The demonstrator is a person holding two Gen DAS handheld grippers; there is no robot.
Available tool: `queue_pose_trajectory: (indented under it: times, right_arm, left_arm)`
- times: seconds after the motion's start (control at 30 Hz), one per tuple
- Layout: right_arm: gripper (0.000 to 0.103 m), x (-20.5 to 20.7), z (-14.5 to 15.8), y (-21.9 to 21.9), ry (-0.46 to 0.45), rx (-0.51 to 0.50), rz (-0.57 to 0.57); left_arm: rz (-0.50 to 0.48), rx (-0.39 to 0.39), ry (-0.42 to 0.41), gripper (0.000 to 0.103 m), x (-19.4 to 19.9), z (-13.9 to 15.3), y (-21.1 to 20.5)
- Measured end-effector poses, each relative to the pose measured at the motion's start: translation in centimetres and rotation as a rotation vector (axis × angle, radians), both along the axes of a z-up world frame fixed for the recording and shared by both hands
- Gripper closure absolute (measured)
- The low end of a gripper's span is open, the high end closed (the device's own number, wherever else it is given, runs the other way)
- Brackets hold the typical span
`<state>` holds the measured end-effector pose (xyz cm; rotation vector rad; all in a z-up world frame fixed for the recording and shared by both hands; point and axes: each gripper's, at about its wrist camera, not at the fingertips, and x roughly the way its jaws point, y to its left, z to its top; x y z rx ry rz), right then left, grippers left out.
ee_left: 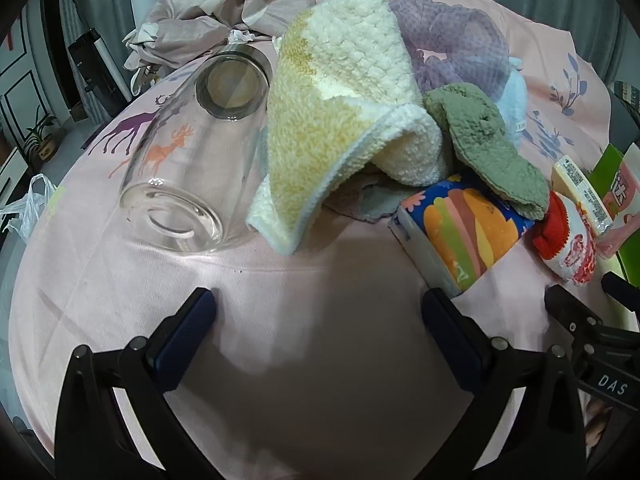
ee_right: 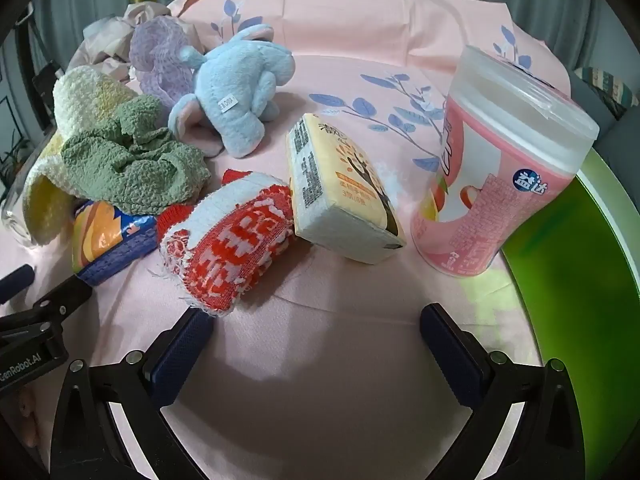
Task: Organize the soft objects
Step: 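Move the right gripper toward the red-white knitted sock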
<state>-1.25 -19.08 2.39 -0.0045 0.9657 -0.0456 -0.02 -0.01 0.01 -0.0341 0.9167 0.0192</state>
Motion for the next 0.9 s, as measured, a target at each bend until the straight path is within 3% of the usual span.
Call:
queue_pose_trajectory:
  times: [0.23, 0.37, 0.53, 0.7, 0.77, 0.83, 0.9]
  right_arm:
    - [0.0, 0.0, 0.2, 0.3, 0.017, 0.01, -0.032]
    - [0.0, -1.4, 1.2, 0.4, 0.03, 0.083, -0.038]
    - [0.0, -3.1, 3.5, -1.0, 0.041, 0.245, -0.051]
    - [0.0, -3.8, 6.8, -1.1, -0.008, 0.308, -0.045]
    - [0.003, -3.0, 7.2, -0.9, 0.003, 0.332, -0.048]
    - [0.017, -2.0, 7.1, -0.3, 0.026, 0.367, -0.051]
    - [0.024, -0.5, 6.5, 0.2, 0.069, 0.392, -0.072]
  left_arm:
    - [-0.008, 0.024, 0.02, 0.001, -1.3, 0.1, -0.6]
    - [-0.044, 0.009, 0.052, 0.001, -2.3, 0.4, -0.2]
    - [-0.01, -0.024, 0.103, 0.017, -3.2, 1.4, 1.2]
    - [-0.01, -0.077, 0.096, 0.028, -3.8, 3.0, 2.2]
    - [-0.008, -0.096, 0.086, 0.035, -3.9, 3.9, 2.7]
    - [-0.014, -0.122, 0.082, 0.036, -4.0, 4.5, 2.7]
    - [-0.023, -0.149, 0.08, 0.04, -4.1, 5.1, 3.0]
